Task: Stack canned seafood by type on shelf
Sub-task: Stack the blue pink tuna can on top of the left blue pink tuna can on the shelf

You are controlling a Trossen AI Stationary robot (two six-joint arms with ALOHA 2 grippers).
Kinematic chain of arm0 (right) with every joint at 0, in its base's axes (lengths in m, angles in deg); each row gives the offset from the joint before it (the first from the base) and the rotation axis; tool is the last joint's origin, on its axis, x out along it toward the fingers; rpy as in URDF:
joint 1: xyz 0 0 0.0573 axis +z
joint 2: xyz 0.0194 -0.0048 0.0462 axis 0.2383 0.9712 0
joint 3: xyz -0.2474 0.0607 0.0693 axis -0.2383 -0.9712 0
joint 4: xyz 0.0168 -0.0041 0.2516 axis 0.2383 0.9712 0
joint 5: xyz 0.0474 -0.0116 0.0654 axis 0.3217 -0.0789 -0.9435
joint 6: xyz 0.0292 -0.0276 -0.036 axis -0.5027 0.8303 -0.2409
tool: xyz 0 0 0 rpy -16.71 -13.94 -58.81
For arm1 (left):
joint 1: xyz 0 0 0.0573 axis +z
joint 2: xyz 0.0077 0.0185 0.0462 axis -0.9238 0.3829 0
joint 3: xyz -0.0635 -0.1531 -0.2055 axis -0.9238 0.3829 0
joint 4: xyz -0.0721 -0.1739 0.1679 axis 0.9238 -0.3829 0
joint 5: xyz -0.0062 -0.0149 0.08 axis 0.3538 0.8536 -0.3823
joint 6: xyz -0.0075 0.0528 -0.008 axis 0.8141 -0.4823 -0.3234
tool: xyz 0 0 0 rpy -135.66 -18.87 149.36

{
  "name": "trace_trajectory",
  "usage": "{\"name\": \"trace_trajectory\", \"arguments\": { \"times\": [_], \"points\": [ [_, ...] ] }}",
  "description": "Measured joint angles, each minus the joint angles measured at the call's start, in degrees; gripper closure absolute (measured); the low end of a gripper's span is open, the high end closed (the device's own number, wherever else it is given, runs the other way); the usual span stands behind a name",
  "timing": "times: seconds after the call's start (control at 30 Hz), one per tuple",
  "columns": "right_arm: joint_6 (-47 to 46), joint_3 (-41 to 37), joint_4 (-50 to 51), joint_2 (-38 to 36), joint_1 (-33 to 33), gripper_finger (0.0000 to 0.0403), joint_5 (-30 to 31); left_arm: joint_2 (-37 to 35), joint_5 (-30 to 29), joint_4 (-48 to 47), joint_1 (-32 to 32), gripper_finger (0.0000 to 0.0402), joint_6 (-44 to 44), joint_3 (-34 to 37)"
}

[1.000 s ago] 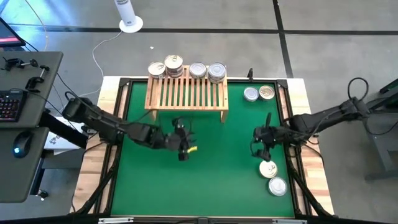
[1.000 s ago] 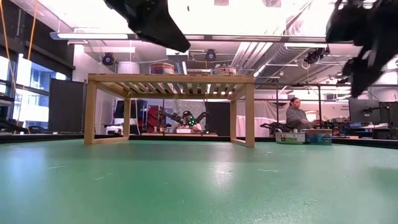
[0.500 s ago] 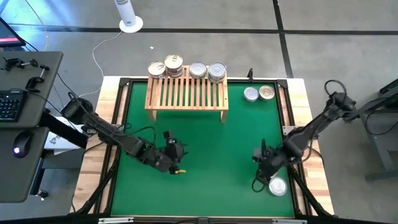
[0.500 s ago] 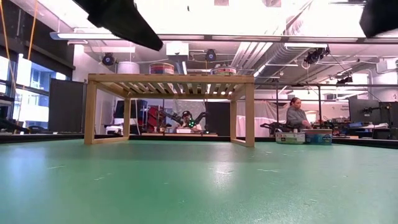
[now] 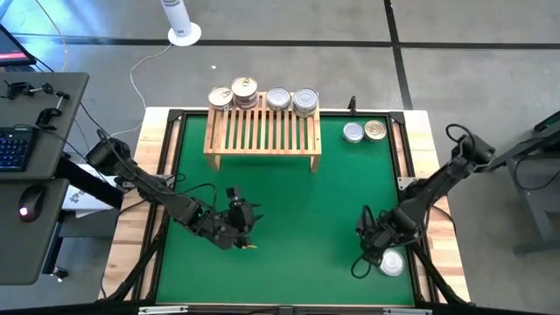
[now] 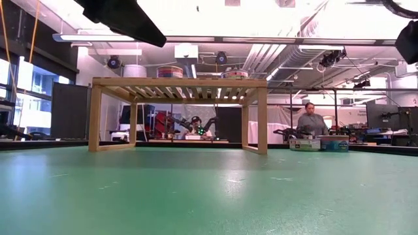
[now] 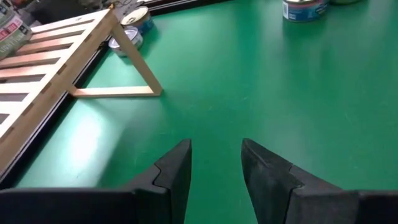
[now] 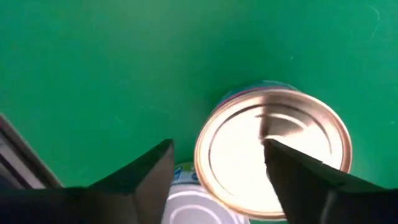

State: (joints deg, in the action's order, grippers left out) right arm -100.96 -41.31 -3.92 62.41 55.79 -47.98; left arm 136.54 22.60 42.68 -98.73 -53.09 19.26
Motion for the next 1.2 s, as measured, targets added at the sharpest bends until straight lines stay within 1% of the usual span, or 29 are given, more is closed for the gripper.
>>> {"name": "trace_trajectory", "arguments": {
  "times": [0.13, 0.2, 0.3, 0.4, 0.43, 0.47, 0.6, 0.67, 0.73, 0.87, 0.93, 1.0, 1.07, 1.13, 1.2],
  "points": [
    [-0.72, 0.00, 0.58, -0.40, 0.77, 0.0216, 0.00, 0.00, 0.00, -0.02, 0.00, 0.0275, 1.79, 0.00],
    [-1.13, -0.02, 2.14, -0.40, 0.80, 0.0254, 0.48, 0.00, 0.00, -0.02, -0.11, 0.0275, 2.44, 0.00],
    [-1.49, -0.08, 4.88, -0.40, 0.80, 0.0318, 3.27, 0.00, 0.00, -0.02, -0.38, 0.0275, 3.01, 0.00],
    [-0.77, -0.16, 5.88, 0.55, 0.15, 0.0382, 4.22, 0.00, -0.02, -0.59, -0.87, 0.0275, 4.08, -0.02],
    [0.06, -0.17, 5.71, 1.14, -0.13, 0.0392, 4.20, 0.00, -0.09, -1.18, -1.08, 0.0275, 4.60, -0.02],
    [0.89, -0.17, 5.23, 1.89, -0.45, 0.0395, 4.14, 0.00, -0.21, -1.94, -1.35, 0.0275, 5.24, -0.02],
    [5.14, 0.13, 2.22, 4.91, -2.39, 0.0384, 3.75, 0.00, -0.51, -5.34, -2.68, 0.0275, 7.83, -0.02],
    [8.29, 0.32, -1.57, 6.38, -4.00, 0.0390, 4.32, 0.00, -0.66, -6.76, -3.41, 0.0275, 8.90, -0.02],
    [11.84, 0.33, -6.90, 7.25, -5.97, 0.0399, 6.14, 0.00, -0.68, -8.07, -4.07, 0.0275, 9.89, -0.02],
    [20.75, -0.16, -21.98, 7.99, -11.12, 0.0398, 13.09, 0.00, -0.84, -9.78, -5.49, 0.0275, 11.06, -0.03],
    [26.84, -0.50, -29.45, 8.33, -13.79, 0.0400, 16.61, 0.00, -0.86, -10.93, -5.97, 0.0275, 12.07, -0.04],
    [33.60, -0.45, -39.54, 8.41, -16.12, 0.0401, 20.47, 0.00, -0.87, -12.15, -6.41, 0.0275, 13.52, -0.04],
    [40.58, -0.24, -47.43, 8.37, -17.55, 0.0401, 22.63, 0.00, -0.85, -13.30, -6.73, 0.0275, 15.06, -0.04],
    [46.47, -0.33, -51.72, 7.98, -18.01, 0.0399, 22.80, 0.00, -0.85, -14.45, -7.03, 0.0275, 17.23, -0.07],
    [49.93, -0.33, -52.40, 6.43, -17.15, 0.0399, 25.46, 0.00, -0.83, -15.34, -7.40, 0.0275, 19.53, -0.07]
  ]
}}
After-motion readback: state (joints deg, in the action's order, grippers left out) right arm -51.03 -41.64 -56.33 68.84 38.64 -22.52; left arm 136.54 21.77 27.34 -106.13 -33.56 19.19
